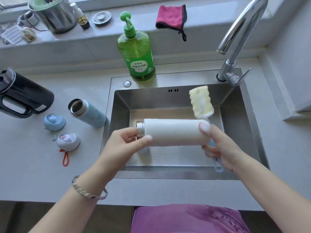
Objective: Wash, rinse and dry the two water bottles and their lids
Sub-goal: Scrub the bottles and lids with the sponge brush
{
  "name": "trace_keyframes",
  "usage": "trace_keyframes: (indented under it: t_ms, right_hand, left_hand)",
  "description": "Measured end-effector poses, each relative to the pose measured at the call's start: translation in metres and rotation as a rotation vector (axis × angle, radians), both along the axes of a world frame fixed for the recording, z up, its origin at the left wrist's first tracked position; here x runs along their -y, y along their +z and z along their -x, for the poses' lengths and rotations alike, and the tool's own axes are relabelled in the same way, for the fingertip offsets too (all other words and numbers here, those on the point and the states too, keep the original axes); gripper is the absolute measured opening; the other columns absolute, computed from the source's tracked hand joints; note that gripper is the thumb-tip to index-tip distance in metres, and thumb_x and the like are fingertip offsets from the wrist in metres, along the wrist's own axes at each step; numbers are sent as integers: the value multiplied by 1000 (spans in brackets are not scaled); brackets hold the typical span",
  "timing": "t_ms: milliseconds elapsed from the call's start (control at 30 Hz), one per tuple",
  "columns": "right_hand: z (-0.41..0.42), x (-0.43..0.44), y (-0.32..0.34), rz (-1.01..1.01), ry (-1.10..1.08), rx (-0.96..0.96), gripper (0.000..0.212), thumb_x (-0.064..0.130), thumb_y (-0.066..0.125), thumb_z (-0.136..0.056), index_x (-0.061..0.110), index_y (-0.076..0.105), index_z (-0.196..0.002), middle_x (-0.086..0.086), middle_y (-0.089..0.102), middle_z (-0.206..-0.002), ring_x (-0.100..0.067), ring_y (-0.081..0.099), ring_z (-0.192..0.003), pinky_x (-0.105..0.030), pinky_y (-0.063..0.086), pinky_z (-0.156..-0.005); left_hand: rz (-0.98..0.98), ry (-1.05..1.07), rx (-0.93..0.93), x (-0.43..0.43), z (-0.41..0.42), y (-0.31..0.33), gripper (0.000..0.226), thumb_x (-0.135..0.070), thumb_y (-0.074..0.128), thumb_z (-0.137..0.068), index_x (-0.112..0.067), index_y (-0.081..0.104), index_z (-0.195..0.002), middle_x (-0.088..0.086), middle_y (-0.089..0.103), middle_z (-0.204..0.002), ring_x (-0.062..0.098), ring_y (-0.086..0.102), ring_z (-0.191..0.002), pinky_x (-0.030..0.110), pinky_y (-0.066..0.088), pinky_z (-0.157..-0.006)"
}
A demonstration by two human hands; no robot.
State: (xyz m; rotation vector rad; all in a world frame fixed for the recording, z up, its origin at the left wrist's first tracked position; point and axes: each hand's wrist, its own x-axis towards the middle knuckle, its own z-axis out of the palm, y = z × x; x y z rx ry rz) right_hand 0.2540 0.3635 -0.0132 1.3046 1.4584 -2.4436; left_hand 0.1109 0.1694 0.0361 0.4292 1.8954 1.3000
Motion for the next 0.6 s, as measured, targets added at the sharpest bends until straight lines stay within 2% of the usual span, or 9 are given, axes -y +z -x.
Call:
trace_keyframes:
  t_ms: [67, 100, 167, 233, 300, 400, 467, 533, 600]
  right_hand:
    - [0, 0, 0, -142, 31, -27, 71, 51, 71, -54, 20, 53, -115, -7, 38, -72, -7, 20, -42, -17, 18, -36]
    - [0, -1, 0, -209, 56, -27, 72, 51, 71, -55, 17, 53, -117, -9, 37, -74, -6, 23, -41, -16, 21, -36]
    - [-2, -2, 3, -408, 127, 10, 43, 44, 71, -72, 19, 59, -105, -2, 47, -71, -2, 37, -43, -13, 29, -41]
    - [-7, -4, 2, -717, 181, 101, 13, 36, 54, -91, 23, 59, -92, 4, 59, -78, -1, 48, -60, -14, 34, -52]
    - [-18, -4, -2, -903, 245, 228, 24, 30, 40, -97, 17, 58, -87, -3, 61, -74, -14, 49, -63, -28, 35, -57]
    - [-22, 18, 0, -939, 469, 365, 30, 29, 33, -98, 12, 56, -90, -11, 56, -68, -32, 50, -73, -38, 36, -63]
    - [-18, 52, 8, -925, 567, 212, 29, 28, 33, -99, 11, 54, -90, -4, 47, -59, -27, 43, -63, -37, 29, -60]
    - [-14, 70, 18, -862, 574, 51, 28, 28, 35, -97, 13, 50, -78, 1, 39, -50, -16, 34, -53, -34, 25, -56]
    - [-8, 52, 12, -755, 509, 101, 32, 26, 37, -96, 18, 46, -67, 4, 41, -45, -11, 34, -49, -27, 26, -50]
  left_hand:
    - [111, 92, 218, -3, 2, 0, 24, -23, 68, -81, -3, 70, -95, 20, 68, -96, 31, 65, -94, 38, 58, -79]
    - [137, 145, 307, -4, 2, -1, 26, -23, 62, -85, 0, 68, -96, 20, 66, -94, 31, 64, -92, 38, 58, -77]
    - [136, 225, 386, -6, -1, -5, 26, -20, 57, -90, 3, 66, -98, 22, 63, -97, 33, 63, -93, 36, 59, -73]
    - [101, 269, 342, -9, -7, -9, 21, -14, 55, -91, 3, 66, -92, 23, 63, -99, 32, 63, -96, 29, 59, -71]
    - [66, 286, 224, -11, -13, -13, 16, -10, 55, -91, -4, 68, -82, 17, 66, -94, 27, 63, -94, 23, 58, -70]
    - [29, 325, 56, -10, -19, -19, 24, -9, 59, -89, -19, 70, -70, 12, 70, -87, 25, 67, -91, 30, 56, -81]
    - [-9, 336, 11, -11, -24, -22, 23, -11, 62, -86, -20, 72, -66, 15, 70, -83, 25, 67, -86, 36, 54, -85]
    - [-58, 338, 14, -12, -28, -24, 14, -15, 64, -83, -15, 73, -73, 17, 71, -83, 24, 67, -84, 33, 55, -84]
    - [-93, 333, -20, -9, -27, -24, 13, -14, 65, -84, -16, 73, -74, 11, 72, -79, 22, 66, -82, 28, 55, -79]
